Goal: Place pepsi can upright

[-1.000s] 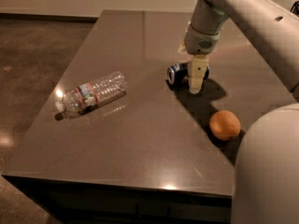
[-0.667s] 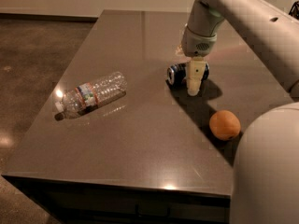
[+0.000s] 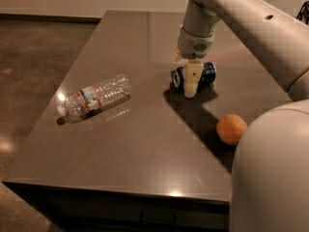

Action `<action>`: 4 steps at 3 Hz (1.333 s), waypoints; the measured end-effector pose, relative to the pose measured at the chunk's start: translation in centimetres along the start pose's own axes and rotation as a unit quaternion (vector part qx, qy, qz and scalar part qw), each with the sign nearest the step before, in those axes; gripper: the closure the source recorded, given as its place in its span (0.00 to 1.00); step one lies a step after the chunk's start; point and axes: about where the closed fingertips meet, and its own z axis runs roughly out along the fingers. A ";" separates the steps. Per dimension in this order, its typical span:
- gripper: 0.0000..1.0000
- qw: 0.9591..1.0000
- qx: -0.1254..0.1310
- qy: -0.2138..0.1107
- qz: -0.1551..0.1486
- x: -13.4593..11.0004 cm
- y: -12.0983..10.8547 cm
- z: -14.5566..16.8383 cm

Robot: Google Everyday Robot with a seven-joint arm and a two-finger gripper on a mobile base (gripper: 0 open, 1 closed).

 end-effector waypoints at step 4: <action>1.00 0.995 0.045 -0.083 0.026 -0.5 -1.8 -5.2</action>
Offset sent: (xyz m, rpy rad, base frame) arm 0.0031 -0.0215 0.0207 -0.1011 0.0034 -0.0207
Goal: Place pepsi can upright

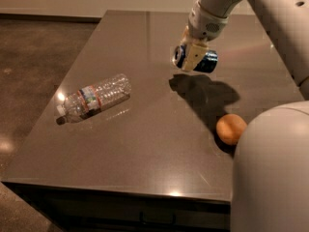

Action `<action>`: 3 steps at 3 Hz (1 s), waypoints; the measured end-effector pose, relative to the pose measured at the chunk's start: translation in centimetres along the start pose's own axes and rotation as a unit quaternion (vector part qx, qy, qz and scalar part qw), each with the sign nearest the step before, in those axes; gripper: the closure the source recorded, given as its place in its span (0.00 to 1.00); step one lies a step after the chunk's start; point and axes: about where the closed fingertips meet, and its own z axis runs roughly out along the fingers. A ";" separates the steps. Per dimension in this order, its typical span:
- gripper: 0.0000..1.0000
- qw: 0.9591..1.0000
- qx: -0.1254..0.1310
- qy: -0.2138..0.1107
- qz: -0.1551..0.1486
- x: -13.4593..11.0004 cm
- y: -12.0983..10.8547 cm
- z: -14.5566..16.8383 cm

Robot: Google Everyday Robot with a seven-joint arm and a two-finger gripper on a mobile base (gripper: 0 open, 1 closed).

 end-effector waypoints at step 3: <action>1.00 0.950 0.047 -0.266 0.154 -2.3 -0.3 -3.5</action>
Offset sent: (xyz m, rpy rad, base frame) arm -0.0097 0.0027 0.0517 0.6649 0.0954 -0.3000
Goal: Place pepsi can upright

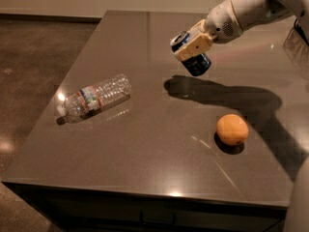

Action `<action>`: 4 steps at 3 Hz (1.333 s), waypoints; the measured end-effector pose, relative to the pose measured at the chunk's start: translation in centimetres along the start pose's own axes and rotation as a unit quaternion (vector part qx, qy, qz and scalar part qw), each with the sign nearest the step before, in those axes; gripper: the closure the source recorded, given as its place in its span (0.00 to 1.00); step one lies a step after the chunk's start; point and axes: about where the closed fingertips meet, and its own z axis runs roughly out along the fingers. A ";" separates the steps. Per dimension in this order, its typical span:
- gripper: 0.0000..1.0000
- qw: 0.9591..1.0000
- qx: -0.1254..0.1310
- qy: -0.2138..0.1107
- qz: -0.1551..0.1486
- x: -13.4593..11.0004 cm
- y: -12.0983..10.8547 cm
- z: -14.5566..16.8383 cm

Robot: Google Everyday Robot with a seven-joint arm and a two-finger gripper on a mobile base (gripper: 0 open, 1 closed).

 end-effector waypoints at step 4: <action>1.00 0.973 0.072 -0.202 0.089 1.0 -2.1 0.9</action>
Offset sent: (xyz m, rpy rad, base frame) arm 0.0162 -0.0064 -0.0116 0.3635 -0.0487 -0.2471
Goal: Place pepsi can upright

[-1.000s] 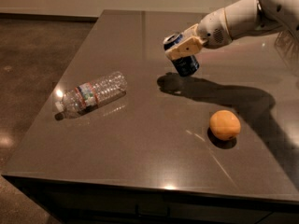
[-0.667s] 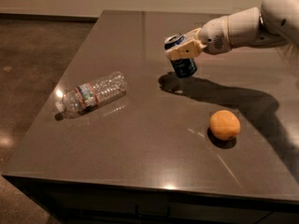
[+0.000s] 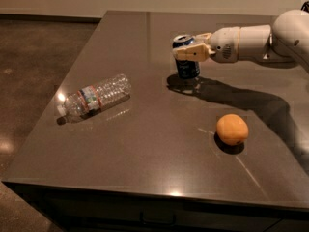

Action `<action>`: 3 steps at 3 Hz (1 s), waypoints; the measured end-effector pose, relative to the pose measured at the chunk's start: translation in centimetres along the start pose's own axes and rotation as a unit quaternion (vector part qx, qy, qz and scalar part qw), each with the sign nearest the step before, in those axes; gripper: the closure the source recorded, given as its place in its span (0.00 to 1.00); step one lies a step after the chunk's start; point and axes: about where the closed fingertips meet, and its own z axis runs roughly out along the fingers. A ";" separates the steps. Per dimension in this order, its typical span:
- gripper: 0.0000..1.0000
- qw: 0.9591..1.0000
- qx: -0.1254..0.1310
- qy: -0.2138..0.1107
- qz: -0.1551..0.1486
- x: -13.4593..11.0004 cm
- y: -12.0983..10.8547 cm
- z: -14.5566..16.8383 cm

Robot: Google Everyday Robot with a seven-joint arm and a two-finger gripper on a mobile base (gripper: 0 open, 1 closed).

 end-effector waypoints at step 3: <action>0.82 0.996 0.011 -0.093 0.004 0.5 -1.2 -0.1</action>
Offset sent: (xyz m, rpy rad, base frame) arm 0.0114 -0.0166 -0.0054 0.1924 -0.0979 -0.0433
